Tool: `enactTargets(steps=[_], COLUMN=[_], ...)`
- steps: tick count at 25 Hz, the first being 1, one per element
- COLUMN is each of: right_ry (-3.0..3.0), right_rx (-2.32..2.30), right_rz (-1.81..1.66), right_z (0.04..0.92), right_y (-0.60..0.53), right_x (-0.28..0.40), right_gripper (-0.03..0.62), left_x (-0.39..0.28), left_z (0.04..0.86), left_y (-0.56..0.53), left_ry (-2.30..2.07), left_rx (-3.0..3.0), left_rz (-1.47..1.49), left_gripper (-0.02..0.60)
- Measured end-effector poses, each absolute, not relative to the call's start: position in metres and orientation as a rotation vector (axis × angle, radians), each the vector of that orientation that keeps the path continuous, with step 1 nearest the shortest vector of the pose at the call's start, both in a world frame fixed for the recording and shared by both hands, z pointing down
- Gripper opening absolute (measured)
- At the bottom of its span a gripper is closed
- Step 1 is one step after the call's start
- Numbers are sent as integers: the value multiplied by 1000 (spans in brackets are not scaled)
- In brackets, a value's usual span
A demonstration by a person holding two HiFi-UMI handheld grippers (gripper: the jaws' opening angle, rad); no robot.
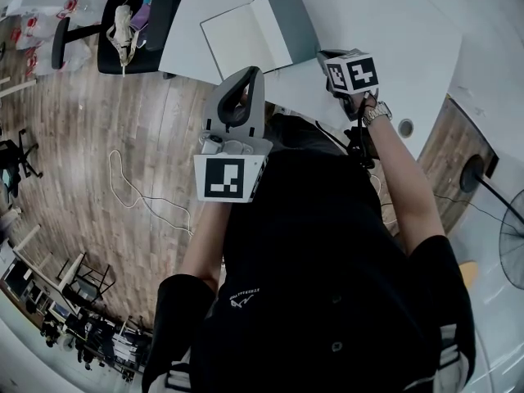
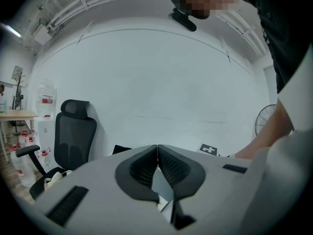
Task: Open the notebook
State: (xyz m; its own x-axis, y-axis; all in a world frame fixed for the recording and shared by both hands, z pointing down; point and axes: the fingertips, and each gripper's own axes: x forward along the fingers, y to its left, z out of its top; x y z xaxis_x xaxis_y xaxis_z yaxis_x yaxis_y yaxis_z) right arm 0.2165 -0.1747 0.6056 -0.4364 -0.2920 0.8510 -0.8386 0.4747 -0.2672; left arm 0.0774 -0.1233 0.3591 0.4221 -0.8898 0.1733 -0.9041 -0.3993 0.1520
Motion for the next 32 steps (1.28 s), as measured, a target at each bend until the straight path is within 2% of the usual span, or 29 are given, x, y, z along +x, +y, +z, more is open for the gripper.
enactTargets(steps=[32], right_ry=[-1769], right_rx=[1048], right_rz=[978], right_z=[662], right_y=[-180], right_x=[241], right_gripper=[15], left_x=[82], left_z=[372], left_y=[-127], left_ry=[-1556], left_rx=[2451], left_rz=[98], left_gripper=[6])
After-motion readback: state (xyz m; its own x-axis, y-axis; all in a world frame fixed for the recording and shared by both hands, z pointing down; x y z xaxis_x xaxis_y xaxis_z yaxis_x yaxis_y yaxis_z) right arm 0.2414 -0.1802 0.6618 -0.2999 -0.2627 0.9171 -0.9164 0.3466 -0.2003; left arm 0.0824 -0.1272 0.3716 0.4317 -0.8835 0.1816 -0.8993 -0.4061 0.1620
